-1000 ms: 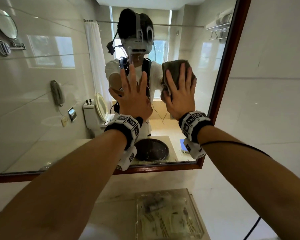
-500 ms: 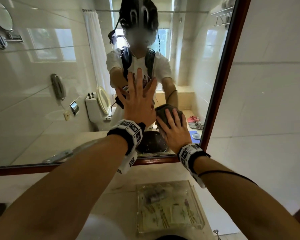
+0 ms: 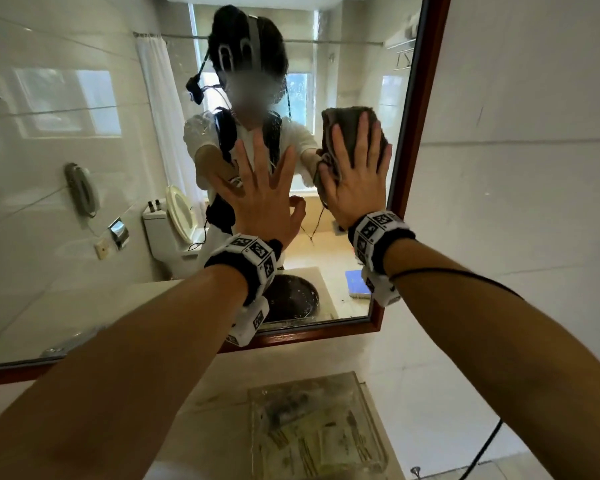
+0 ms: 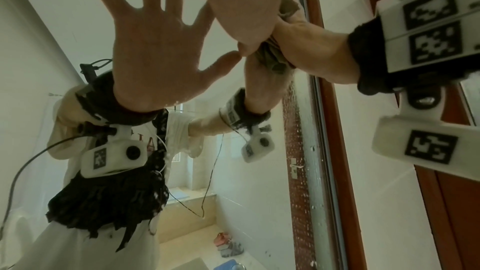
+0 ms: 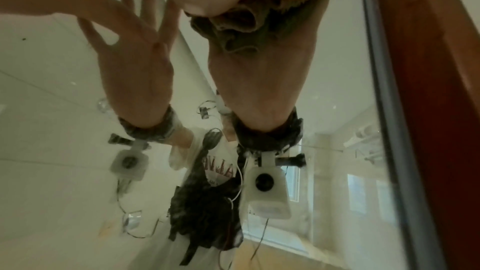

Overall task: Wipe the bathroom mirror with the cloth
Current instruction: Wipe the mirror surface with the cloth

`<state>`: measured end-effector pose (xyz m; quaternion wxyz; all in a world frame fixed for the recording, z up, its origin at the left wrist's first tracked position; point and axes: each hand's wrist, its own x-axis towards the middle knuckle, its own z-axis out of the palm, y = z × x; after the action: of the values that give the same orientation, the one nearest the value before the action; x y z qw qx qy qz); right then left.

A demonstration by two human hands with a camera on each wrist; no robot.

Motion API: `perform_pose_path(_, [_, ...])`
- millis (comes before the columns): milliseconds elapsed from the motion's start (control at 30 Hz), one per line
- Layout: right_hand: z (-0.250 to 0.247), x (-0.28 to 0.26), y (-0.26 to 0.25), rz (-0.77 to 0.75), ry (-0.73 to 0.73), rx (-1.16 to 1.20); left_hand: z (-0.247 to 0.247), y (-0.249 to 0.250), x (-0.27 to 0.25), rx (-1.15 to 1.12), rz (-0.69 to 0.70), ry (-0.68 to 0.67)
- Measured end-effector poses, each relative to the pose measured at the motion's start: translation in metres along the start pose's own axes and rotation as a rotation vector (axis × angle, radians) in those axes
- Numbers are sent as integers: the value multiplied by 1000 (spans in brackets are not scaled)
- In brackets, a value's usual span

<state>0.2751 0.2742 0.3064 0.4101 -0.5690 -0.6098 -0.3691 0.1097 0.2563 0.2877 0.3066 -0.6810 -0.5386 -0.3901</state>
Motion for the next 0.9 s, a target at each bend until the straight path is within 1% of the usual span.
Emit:
perform_pose_path(100, [12,-20,-6,134,33,41,3,-1,-3,-1,-2,-7])
perform_pose_path(167, [23,-43,-9,225,37,55,3,-1,-3,-3,0,-23])
perform_pose_path(333, [51,-136,-12,379,-68,102,0,4,-4,5,-1,-50])
perform_pose_path(433, [56,-165,-15,431,-123,138,0,4,-5,1,1,-51])
perform_pose_path(567, [54,-158,-14,418,-127,145,1,1,-5,9,14,-47])
perform_pose_path(667, [48,-138,-5,356,-109,124,2,2,-6,25,11,-50])
perform_pose_path(800, [26,-78,2,282,-90,141,2,4,-5,19,22,-48])
perform_pose_path(900, [9,-27,-2,269,-24,131,1,2,-4,19,20,-49])
